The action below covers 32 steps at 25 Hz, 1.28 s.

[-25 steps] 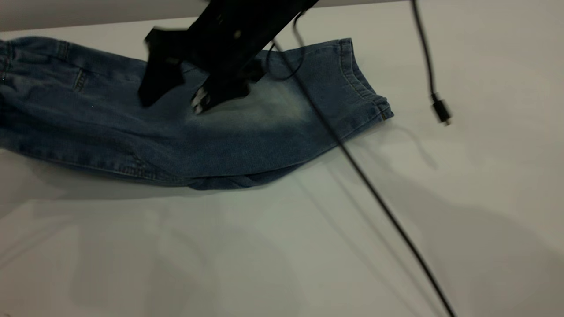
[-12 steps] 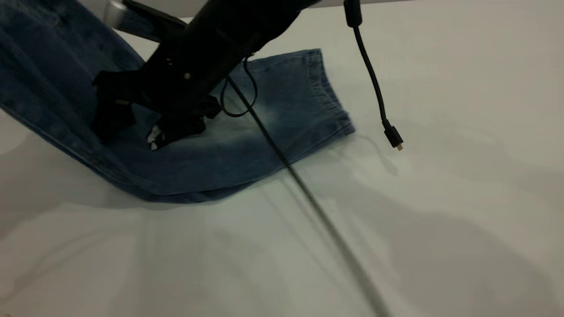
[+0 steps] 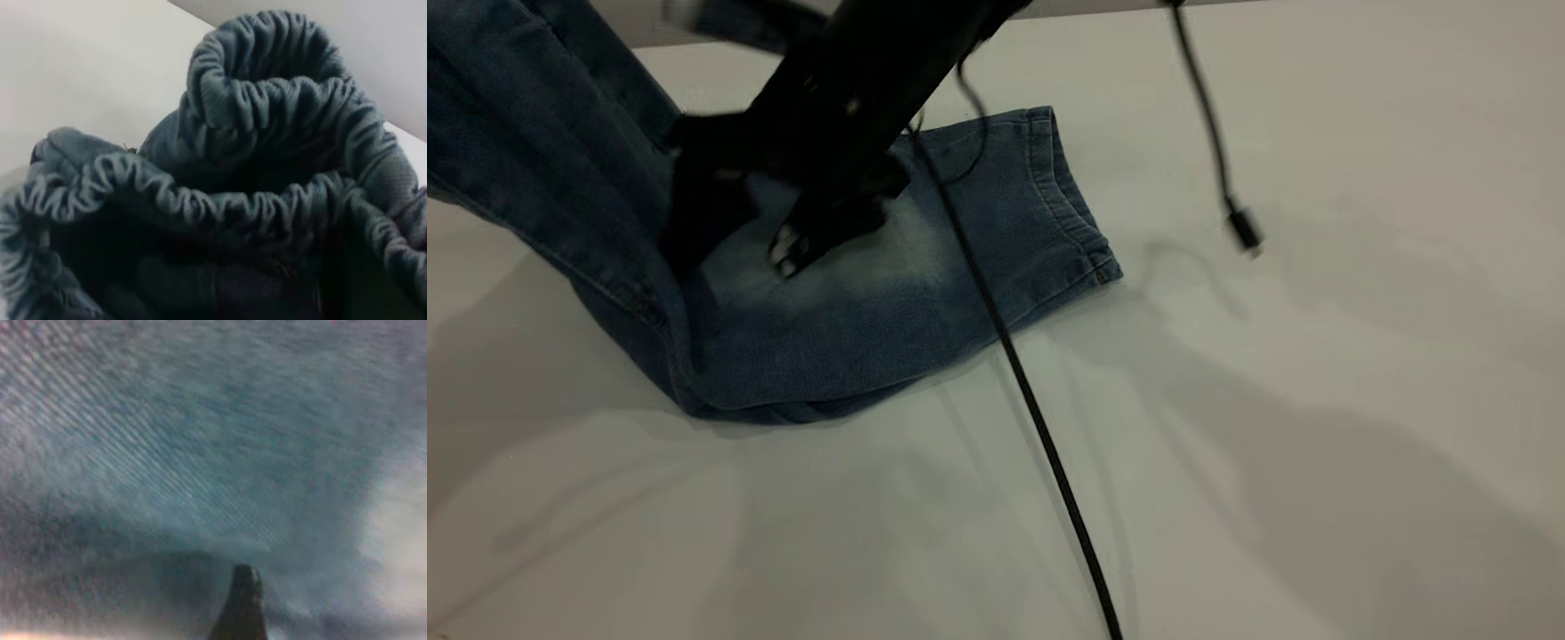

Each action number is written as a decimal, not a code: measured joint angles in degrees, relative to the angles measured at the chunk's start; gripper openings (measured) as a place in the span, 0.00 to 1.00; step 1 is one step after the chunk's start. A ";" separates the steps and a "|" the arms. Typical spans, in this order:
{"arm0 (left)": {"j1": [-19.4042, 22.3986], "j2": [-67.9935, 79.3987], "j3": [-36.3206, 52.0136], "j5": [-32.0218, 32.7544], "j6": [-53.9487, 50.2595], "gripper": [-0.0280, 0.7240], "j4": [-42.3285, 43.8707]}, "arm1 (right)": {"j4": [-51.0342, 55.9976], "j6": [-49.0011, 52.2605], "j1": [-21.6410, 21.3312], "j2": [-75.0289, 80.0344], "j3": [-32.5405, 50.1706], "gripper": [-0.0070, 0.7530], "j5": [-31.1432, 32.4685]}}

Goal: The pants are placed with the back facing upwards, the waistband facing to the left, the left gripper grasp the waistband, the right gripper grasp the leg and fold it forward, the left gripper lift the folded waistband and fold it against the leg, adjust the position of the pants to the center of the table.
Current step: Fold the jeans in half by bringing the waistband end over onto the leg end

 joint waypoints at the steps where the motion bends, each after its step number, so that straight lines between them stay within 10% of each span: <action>1: 0.00 0.00 0.00 0.00 0.00 0.19 0.00 | -0.80 0.37 -0.61 0.00 -0.86 0.76 1.16; 10: -1.03 0.07 -0.56 1.75 0.09 0.19 -0.56 | -8.68 3.39 -1.69 2.92 -1.85 0.76 -1.56; 32: -21.91 1.30 -1.95 -13.13 10.30 0.19 -13.41 | -3.83 1.52 -1.71 4.29 -1.96 0.76 1.33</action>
